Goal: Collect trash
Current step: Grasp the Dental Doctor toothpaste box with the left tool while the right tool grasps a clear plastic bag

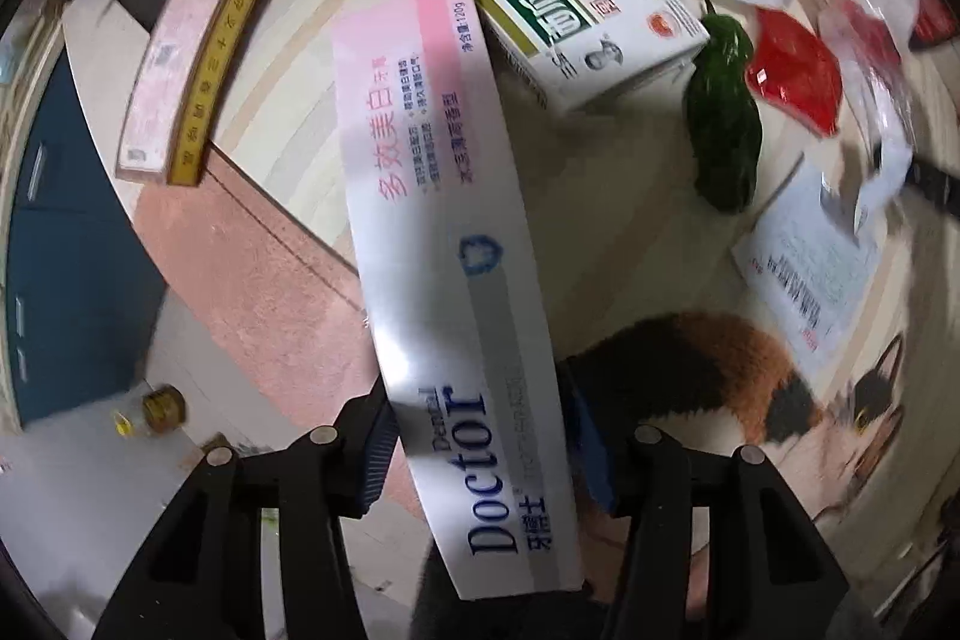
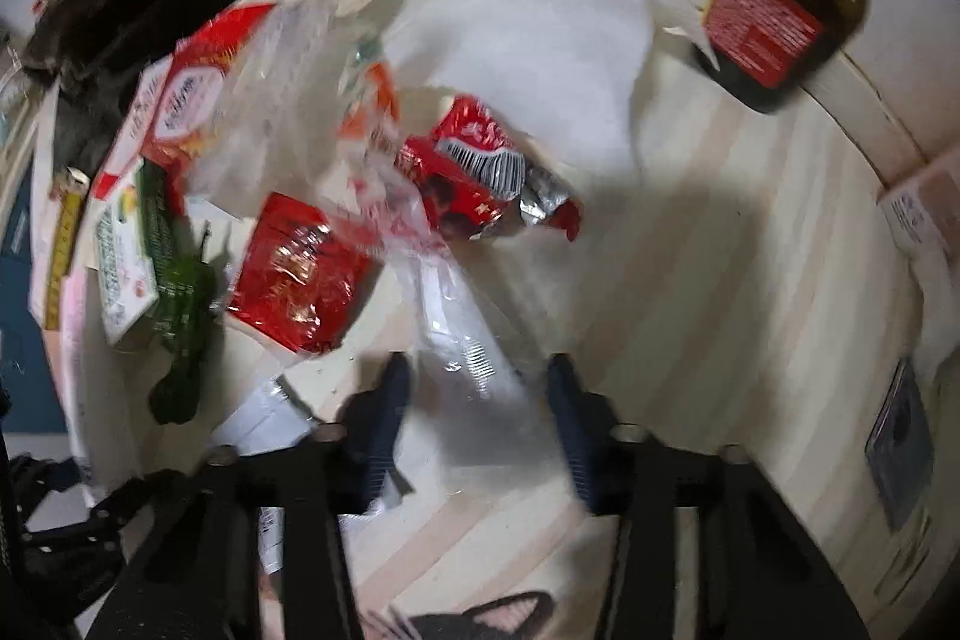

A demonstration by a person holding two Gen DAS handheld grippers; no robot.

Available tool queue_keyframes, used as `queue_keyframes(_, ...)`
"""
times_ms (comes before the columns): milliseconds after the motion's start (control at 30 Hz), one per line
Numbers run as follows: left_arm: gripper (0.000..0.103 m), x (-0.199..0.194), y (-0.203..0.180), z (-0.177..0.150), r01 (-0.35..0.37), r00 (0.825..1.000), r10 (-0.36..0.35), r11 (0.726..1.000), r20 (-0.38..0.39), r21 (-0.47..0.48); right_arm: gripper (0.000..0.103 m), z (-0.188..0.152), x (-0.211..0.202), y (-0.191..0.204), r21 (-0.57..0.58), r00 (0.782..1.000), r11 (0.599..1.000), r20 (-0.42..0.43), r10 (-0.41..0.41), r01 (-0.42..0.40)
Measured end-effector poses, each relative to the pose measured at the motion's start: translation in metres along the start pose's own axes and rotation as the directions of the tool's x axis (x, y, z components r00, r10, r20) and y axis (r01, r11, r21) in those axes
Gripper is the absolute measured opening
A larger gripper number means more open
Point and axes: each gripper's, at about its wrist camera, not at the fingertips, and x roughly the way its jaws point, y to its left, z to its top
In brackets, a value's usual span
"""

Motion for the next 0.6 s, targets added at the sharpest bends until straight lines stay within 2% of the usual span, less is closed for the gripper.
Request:
queue_keyframes(67,0.049,-0.005,-0.002,0.003,0.009,1.000,-0.009,1.000,-0.002,-0.009,0.026,-0.003,-0.002,0.000,-0.003,1.000,1.000,0.004,0.016,-0.016)
queue_keyframes(167,0.049,-0.006,-0.005,0.008,0.010,1.000,-0.010,1.000,-0.004,-0.010,0.019,-0.017,-0.004,-0.001,-0.001,0.999,1.000,-0.043,0.031,-0.032)
queue_keyframes(300,0.050,-0.012,-0.008,0.004,0.008,1.000,-0.008,1.000,-0.004,-0.015,0.020,-0.034,-0.004,-0.004,0.011,0.989,0.997,-0.128,0.073,-0.072)
queue_keyframes(333,0.051,-0.011,-0.002,0.002,0.008,1.000,-0.008,1.000,-0.006,-0.015,0.025,-0.036,-0.006,-0.005,0.023,0.988,0.997,-0.136,0.073,-0.070)
queue_keyframes(367,0.051,-0.014,-0.003,0.001,0.004,1.000,-0.004,1.000,-0.007,-0.016,0.036,-0.036,-0.009,-0.006,0.030,0.989,0.997,-0.129,0.071,-0.067)
queue_keyframes(400,0.051,-0.014,-0.003,0.001,0.003,1.000,-0.003,1.000,-0.007,-0.017,0.042,-0.034,-0.014,-0.007,0.034,0.991,0.997,-0.109,0.073,-0.069)
queue_keyframes(433,0.051,0.000,-0.004,0.015,0.007,1.000,-0.007,1.000,-0.005,-0.020,0.050,-0.030,-0.019,-0.006,0.038,0.993,0.996,-0.082,0.079,-0.076)
queue_keyframes(600,0.050,0.003,-0.005,0.022,0.025,1.000,-0.025,0.999,-0.006,-0.027,0.053,-0.002,-0.014,0.011,0.013,0.995,0.996,-0.036,0.091,-0.091)
